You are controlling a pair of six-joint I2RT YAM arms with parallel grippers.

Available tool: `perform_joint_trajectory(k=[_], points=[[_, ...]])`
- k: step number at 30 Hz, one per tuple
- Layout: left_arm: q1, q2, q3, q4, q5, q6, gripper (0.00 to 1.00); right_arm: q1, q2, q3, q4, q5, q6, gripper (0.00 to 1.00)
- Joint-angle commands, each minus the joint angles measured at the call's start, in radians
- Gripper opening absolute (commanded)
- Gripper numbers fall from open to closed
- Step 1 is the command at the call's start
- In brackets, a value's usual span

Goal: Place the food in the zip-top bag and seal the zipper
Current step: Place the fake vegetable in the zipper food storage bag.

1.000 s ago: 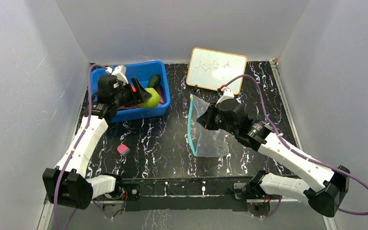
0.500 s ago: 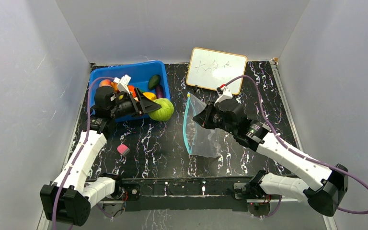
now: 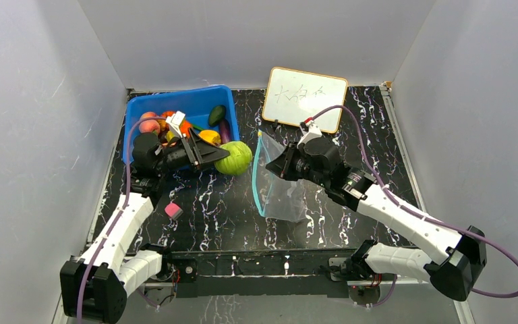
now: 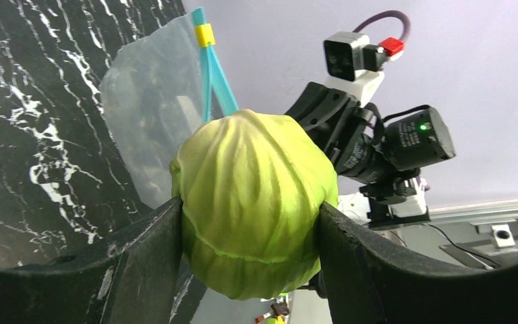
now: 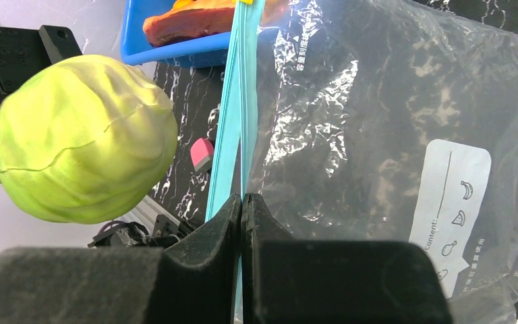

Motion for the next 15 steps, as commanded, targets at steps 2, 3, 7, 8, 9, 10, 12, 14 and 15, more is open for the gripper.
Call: perform_joint_trajectory(k=[2,3,7,8,9,10,12,14,15], points=[[-0.014,-0.008,-0.007,0.177,0.066,-0.134,0.38,-0.001,0.01,0.052,0.099,-0.048,0.012,0.0],[-0.017,-0.009,-0.014,0.198,0.067,-0.151,0.38,-0.001,0.012,0.052,0.105,-0.054,0.014,0.0],[-0.036,-0.006,-0.047,0.288,0.066,-0.222,0.38,0.0,0.017,0.052,0.129,-0.06,0.024,0.0],[-0.041,-0.004,-0.052,0.3,0.064,-0.234,0.38,-0.001,0.017,0.054,0.137,-0.062,0.027,0.0],[-0.046,-0.003,-0.06,0.323,0.063,-0.247,0.38,0.0,0.019,0.054,0.144,-0.066,0.03,0.0],[-0.051,0.0,-0.066,0.334,0.061,-0.259,0.38,-0.001,0.022,0.056,0.152,-0.07,0.033,0.0],[-0.064,0.007,-0.077,0.369,0.059,-0.279,0.38,-0.001,0.029,0.059,0.166,-0.082,0.039,0.0],[-0.076,0.015,-0.081,0.369,0.056,-0.275,0.38,0.0,0.037,0.062,0.178,-0.096,0.044,0.0],[-0.081,0.018,-0.084,0.366,0.053,-0.269,0.38,-0.001,0.042,0.063,0.185,-0.101,0.043,0.0]])
